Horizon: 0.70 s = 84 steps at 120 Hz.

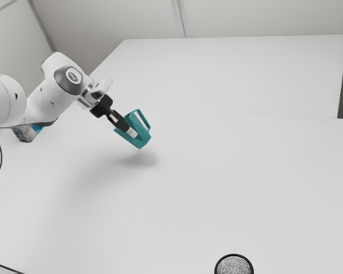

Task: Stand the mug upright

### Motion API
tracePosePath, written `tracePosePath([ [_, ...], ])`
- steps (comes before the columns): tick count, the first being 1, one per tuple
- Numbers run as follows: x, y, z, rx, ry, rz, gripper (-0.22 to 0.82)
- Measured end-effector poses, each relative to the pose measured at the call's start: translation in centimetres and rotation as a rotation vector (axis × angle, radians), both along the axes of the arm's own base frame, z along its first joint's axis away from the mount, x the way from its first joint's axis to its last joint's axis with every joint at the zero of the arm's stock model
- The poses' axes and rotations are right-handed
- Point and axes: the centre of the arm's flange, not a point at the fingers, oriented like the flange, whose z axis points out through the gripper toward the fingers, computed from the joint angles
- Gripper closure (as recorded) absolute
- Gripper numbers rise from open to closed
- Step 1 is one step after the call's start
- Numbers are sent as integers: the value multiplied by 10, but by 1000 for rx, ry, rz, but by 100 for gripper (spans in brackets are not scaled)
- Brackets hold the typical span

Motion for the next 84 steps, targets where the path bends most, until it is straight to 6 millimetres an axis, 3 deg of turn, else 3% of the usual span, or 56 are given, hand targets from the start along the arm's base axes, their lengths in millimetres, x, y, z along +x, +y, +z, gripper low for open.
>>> tracePosePath([
  [12, 0, -28, 12, 138, -31, -77, 79],
  [34, -20, -71, 6, 348, -50, -169, 79],
  [61, -50, -96, -12, 538, -83, -201, 79],
  [84, -59, -118, -29, 609, -132, -186, 79],
])
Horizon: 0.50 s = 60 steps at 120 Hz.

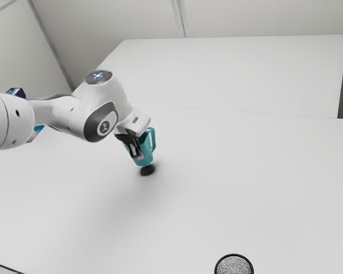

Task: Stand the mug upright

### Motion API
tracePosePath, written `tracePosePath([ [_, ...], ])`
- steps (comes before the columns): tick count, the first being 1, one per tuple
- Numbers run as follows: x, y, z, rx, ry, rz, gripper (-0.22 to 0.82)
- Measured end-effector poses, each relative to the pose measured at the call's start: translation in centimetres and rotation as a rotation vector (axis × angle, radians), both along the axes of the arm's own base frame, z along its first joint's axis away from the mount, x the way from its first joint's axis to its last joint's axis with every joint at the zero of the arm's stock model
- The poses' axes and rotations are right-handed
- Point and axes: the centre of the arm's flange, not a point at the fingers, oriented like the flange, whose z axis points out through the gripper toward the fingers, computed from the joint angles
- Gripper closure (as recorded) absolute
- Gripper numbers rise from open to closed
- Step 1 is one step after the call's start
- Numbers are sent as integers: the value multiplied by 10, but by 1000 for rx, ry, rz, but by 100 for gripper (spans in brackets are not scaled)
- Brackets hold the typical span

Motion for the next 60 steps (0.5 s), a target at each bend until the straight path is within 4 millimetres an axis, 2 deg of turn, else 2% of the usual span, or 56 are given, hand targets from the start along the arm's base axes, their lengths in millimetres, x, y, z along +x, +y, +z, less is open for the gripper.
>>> tracePosePath([
  [13, -1, -6, -11, 4, -17, 25, 79],
  [38, -5, -1, -26, 3, -34, 100, 79],
  [60, -7, -16, -29, 5, -51, 116, 79],
])
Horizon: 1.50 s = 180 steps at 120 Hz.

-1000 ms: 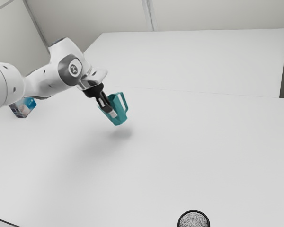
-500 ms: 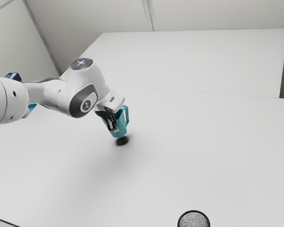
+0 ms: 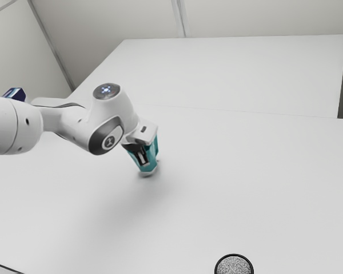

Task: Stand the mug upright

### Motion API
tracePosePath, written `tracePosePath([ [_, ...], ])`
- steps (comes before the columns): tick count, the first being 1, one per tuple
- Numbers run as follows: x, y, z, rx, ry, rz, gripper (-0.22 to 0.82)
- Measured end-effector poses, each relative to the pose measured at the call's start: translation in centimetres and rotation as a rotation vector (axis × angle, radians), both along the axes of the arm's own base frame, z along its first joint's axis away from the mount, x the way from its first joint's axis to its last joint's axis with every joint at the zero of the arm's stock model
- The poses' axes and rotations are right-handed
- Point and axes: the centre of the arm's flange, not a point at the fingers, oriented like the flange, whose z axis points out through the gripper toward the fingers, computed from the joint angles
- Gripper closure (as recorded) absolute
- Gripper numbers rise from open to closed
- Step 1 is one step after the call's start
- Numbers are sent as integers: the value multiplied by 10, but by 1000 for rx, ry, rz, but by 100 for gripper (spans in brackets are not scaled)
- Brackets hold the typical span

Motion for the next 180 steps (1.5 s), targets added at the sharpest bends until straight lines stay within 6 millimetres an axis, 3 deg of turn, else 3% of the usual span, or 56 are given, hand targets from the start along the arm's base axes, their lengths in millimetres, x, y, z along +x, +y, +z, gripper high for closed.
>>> tracePosePath([
  [14, -3, -9, -3, -7, -1, 19, 79],
  [68, -10, -8, -19, -30, 13, 120, 78],
  [136, -9, -9, -16, -39, 3, 149, 39],
  [158, -7, -10, -7, -42, -10, 152, 29],
  [180, -8, -16, 17, -54, -46, 144, 23],
])
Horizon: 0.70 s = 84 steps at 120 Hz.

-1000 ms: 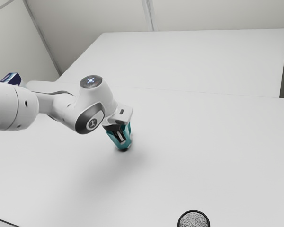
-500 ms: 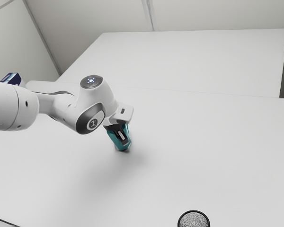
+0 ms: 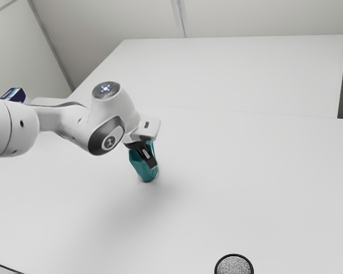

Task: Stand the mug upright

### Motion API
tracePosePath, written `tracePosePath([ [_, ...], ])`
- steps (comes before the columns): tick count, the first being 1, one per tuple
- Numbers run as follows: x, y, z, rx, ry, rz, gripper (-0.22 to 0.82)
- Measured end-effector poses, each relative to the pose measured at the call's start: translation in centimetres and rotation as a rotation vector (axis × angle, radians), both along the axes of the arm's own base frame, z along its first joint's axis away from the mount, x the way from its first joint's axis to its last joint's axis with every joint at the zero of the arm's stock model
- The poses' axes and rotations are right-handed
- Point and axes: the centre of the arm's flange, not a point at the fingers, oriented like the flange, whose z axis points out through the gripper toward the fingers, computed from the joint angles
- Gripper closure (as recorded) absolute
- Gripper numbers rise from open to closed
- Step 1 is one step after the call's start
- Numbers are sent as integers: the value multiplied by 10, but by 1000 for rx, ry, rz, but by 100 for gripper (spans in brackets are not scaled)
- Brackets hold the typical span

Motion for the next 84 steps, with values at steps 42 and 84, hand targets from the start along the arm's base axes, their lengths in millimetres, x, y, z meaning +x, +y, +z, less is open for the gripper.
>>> tracePosePath([
  [42, 27, -13, 102, -36, -81, 34, 9],
  [84, 90, 50, 208, -101, 127, 329, 2],
])
